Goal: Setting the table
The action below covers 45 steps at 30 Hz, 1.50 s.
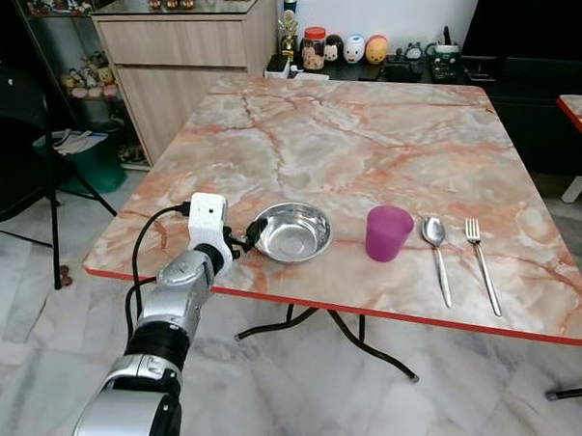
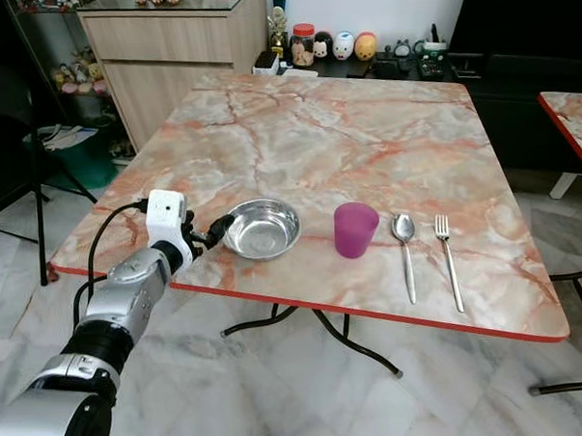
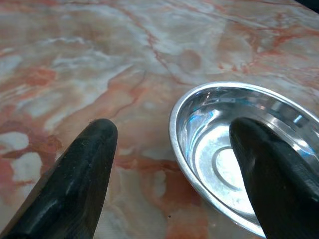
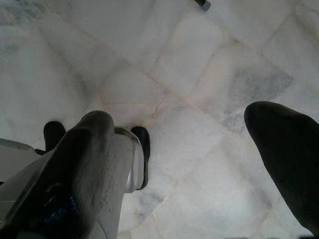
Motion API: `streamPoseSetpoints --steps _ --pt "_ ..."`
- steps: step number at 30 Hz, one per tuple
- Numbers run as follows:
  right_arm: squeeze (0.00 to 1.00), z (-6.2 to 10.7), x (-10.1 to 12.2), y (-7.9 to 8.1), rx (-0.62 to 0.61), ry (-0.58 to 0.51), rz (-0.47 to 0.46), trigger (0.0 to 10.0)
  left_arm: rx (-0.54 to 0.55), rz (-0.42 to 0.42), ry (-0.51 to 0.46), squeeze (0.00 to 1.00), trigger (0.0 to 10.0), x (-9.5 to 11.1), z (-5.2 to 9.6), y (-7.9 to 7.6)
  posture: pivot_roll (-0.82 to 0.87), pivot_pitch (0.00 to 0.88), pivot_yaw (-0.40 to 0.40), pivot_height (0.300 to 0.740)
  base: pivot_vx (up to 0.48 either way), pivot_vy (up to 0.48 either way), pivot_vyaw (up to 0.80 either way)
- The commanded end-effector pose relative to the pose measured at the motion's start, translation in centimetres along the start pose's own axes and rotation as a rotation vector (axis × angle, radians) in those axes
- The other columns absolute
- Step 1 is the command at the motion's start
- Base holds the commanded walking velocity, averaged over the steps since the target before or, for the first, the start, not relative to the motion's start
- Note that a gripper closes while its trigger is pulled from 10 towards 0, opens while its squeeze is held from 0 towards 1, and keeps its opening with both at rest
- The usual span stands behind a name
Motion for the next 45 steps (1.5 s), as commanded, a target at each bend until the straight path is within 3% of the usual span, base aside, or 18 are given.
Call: streamPoseSetpoints --steps 1,10,20,30,45 --pt "0.0 0.1 -0.3 -0.1 -0.004 0.011 -0.005 10.0 0.01 0.021 0.028 0.0 10.0 0.3 -0.5 -0.2 0.06 0.0 -0.029 0.74 0.0 0.0 0.0" --pt "0.0 0.1 -0.3 0.0 -0.002 0.017 -0.006 10.0 0.022 0.007 0.086 0.0 10.0 0.4 -1.3 -0.7 0.06 0.0 -0.023 0.74 0.0 0.0 0.0" --pt "0.0 0.0 -0.4 0.1 0.001 0.022 -0.002 10.0 0.045 -0.015 0.157 0.0 10.0 -0.7 -1.2 -0.5 0.06 0.0 -0.019 0.74 0.0 0.0 0.0" --pt "0.0 0.0 -0.4 0.1 0.001 0.023 -0.002 10.0 0.038 0.022 0.153 0.0 10.0 -0.2 -1.9 -1.6 0.05 0.0 -0.021 0.74 0.0 0.0 0.0" --pt "0.0 0.0 -0.3 0.0 0.0 0.025 -0.001 10.0 0.021 0.015 0.186 0.0 10.0 -0.7 -1.8 -1.6 0.05 0.0 -0.022 0.74 0.0 0.0 0.0"
Point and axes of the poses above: a point about 5 cm out from each wrist's last joint towards the gripper, its own z axis pointing back from the gripper into the wrist, its own x axis along the axis of the wrist's last joint, y = z × x, the point moved 1 cm from there along -z, pointing out of the wrist towards the gripper, and after that the axes turned 4 degrees about -z, right-handed, at the moved point
